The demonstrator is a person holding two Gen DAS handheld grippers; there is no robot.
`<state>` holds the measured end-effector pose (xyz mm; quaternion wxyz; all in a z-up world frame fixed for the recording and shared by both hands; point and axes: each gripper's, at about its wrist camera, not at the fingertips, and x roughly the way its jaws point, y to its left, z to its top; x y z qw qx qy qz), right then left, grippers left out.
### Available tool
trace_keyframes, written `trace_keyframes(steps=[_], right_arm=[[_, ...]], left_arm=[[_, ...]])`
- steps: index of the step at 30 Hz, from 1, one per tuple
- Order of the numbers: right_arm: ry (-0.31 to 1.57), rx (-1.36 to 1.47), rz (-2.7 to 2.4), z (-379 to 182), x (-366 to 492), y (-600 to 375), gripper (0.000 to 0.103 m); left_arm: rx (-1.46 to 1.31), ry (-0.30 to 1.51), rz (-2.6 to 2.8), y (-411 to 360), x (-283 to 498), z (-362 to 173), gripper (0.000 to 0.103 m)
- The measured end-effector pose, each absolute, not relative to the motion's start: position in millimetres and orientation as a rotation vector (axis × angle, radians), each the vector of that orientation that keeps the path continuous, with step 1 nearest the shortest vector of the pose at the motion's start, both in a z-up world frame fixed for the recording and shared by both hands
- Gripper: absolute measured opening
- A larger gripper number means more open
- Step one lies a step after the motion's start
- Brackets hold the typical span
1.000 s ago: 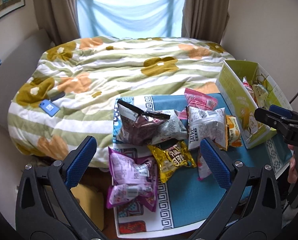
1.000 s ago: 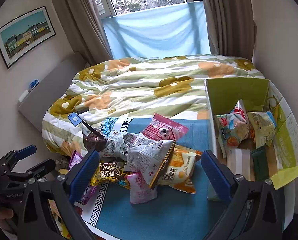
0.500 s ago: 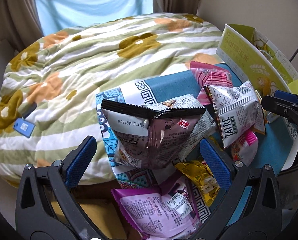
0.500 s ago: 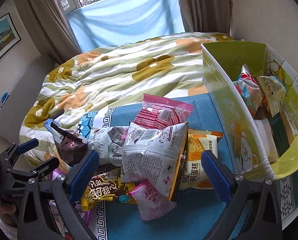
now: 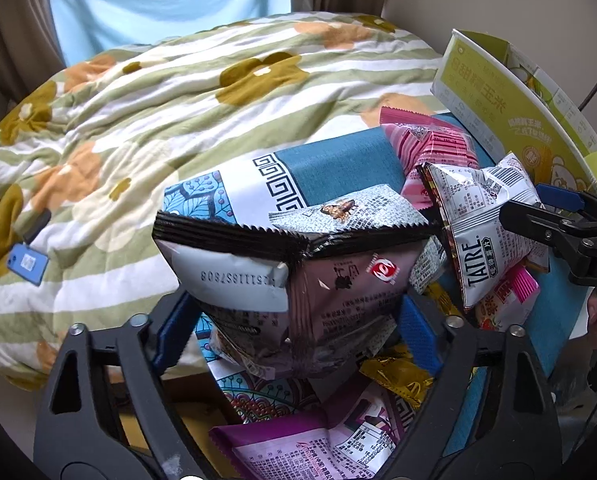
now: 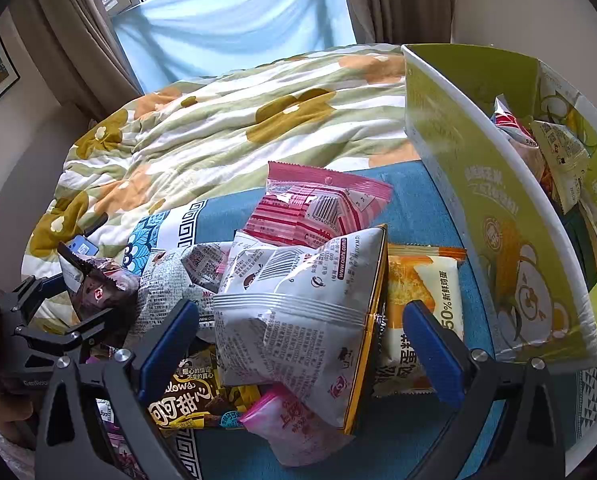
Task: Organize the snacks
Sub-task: 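Lift the dark brown chip bag with left tool while right lifts white bag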
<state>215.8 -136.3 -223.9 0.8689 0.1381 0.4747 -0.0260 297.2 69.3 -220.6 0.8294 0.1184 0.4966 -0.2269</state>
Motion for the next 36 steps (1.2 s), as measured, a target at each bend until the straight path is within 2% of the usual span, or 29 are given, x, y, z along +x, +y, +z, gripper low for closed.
trace_keyframes(steps=[6,14,16,18,23,36], right_arm=[[1.005,0.293,-0.042,-230.9,222.8,-136.1,0.102],[1.02,0.235,-0.052,-236.0,226.8,-131.1,0.101],[1.018,0.22,-0.052,-235.0,225.6,-129.4,0.098],[1.022,0.206,-0.048,-234.5,226.5,-126.0,0.083],[1.035,0.18,-0.045,-235.8,223.1,-122.9,0.071],[0.973,0.174,-0.023,-207.1,209.2,-118.8,0.069]], left_arm=[[0.272,1.058,-0.478,67.0,294.3,-222.9,0.074],[0.261,1.065,-0.468,69.2,292.3,-221.3,0.071],[0.263,1.063,-0.466,69.0,291.5,-220.8,0.071],[0.264,1.06,-0.465,69.7,290.0,-219.8,0.071],[0.268,1.052,-0.456,72.1,285.7,-216.2,0.069],[0.25,0.971,-0.408,81.2,268.6,-171.1,0.068]])
